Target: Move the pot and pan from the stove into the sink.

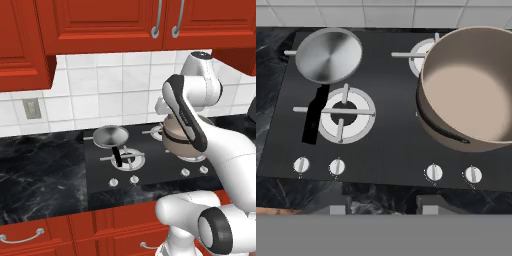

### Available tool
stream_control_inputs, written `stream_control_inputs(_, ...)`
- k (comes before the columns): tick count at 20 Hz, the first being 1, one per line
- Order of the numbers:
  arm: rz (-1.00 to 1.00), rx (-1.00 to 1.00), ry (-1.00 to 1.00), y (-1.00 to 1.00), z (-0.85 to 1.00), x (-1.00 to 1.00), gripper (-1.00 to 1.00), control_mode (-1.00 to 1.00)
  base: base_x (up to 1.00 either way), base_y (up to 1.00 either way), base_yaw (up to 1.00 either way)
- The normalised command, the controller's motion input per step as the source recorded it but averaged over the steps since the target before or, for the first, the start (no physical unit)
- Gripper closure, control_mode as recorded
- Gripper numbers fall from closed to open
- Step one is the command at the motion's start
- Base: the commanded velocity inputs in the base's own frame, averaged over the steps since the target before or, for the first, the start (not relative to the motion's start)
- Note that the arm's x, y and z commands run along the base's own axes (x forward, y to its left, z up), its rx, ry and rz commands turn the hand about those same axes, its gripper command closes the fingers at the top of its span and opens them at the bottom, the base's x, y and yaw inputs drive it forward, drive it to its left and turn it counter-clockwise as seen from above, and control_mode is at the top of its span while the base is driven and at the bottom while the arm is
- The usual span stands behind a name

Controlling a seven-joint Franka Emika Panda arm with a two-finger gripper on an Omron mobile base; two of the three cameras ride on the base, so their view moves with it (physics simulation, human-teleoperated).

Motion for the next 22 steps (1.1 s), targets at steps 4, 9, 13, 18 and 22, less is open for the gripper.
stream_control_inputs(4,0.0,0.0,0.0,-0.14,0.0,0.0,-1.0,-1.0,0.0,0.0,0.0)
stream_control_inputs(9,0.0,0.01,0.0,-0.37,-0.04,0.0,-1.0,-1.0,0.0,0.0,0.0)
stream_control_inputs(13,0.0,0.02,0.0,-0.4,-0.05,0.0,-1.0,-1.0,0.0,0.0,0.0)
stream_control_inputs(18,0.01,0.0,0.0,-0.27,-0.07,0.0,-1.0,-1.0,0.0,0.0,0.0)
stream_control_inputs(22,0.0,0.0,0.0,0.0,0.0,0.0,-1.0,-1.0,0.0,0.0,0.0)
